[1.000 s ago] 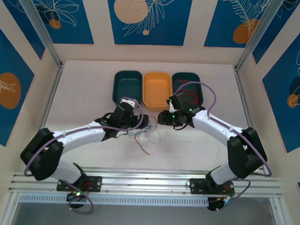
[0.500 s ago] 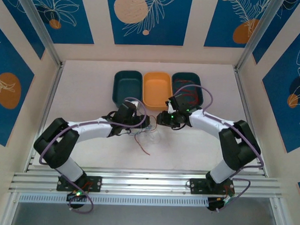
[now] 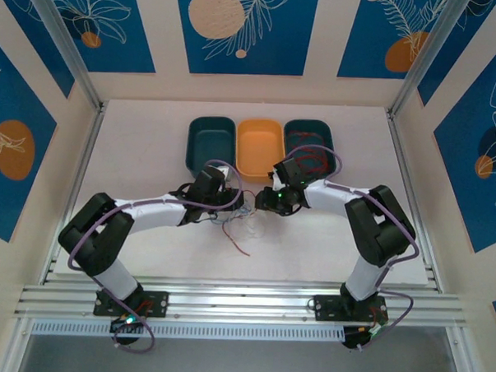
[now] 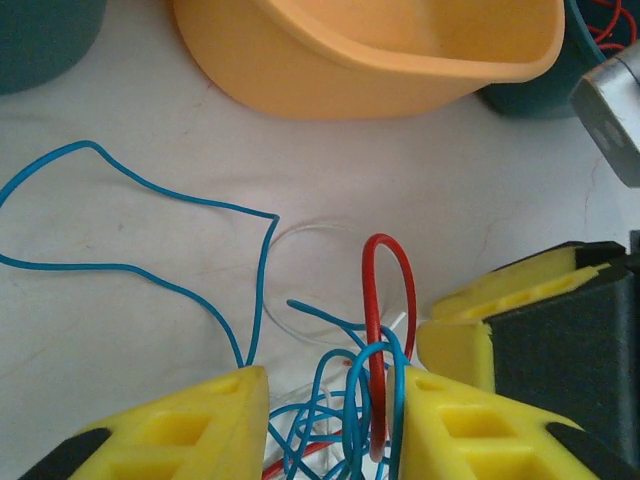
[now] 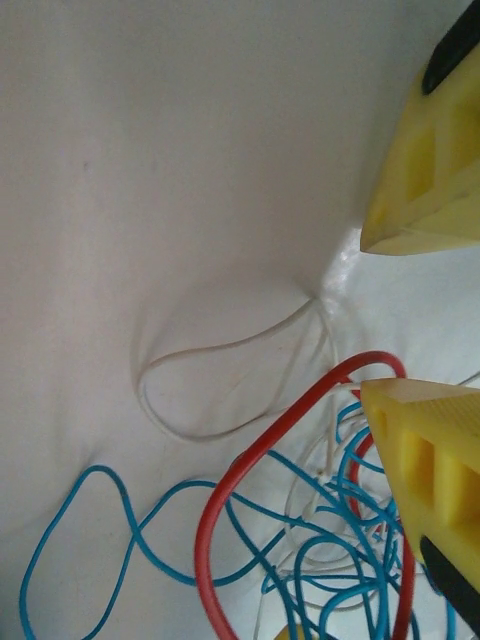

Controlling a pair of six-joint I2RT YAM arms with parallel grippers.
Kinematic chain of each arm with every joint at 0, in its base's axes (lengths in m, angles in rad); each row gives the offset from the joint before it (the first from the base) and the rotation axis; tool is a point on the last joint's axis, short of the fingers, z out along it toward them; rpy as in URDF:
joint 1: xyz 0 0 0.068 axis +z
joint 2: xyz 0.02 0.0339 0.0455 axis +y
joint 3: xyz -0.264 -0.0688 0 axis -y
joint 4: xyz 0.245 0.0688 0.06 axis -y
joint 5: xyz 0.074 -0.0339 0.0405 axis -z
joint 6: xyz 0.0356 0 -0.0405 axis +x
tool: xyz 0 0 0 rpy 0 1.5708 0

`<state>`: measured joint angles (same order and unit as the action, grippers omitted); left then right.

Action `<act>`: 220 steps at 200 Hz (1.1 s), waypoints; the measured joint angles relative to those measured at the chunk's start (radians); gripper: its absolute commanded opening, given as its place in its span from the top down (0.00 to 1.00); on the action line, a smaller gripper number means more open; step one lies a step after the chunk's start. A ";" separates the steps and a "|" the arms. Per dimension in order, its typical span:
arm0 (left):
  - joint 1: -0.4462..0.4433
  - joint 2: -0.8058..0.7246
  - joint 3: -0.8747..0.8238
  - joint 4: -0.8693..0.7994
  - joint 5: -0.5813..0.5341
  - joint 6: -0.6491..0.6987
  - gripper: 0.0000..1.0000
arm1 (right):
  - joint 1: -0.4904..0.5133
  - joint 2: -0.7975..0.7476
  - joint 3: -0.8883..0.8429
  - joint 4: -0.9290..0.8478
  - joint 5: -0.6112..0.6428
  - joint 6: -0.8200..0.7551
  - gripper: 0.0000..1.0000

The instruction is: Untangle the cables

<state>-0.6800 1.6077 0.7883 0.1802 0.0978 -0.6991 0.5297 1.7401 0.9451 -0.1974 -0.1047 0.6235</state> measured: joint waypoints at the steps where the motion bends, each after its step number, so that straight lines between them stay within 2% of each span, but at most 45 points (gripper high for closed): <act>1: 0.000 0.000 0.000 0.000 0.000 0.000 0.66 | 0.000 0.002 0.001 0.001 -0.001 0.000 0.63; 41: 0.001 0.001 0.000 0.008 0.010 -0.002 0.73 | 0.001 0.011 0.013 0.007 -0.008 0.000 0.65; 116: 0.002 0.018 0.000 0.022 0.030 -0.003 0.75 | 0.015 0.043 0.031 0.011 -0.013 0.015 0.75; 220: 0.002 0.018 -0.009 0.023 0.028 -0.003 0.80 | 0.027 0.042 0.031 0.022 -0.006 0.051 0.99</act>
<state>-0.6781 1.6257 0.7795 0.2031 0.1261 -0.7025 0.5564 1.7821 0.9756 -0.1753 -0.1108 0.6743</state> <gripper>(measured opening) 0.199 0.055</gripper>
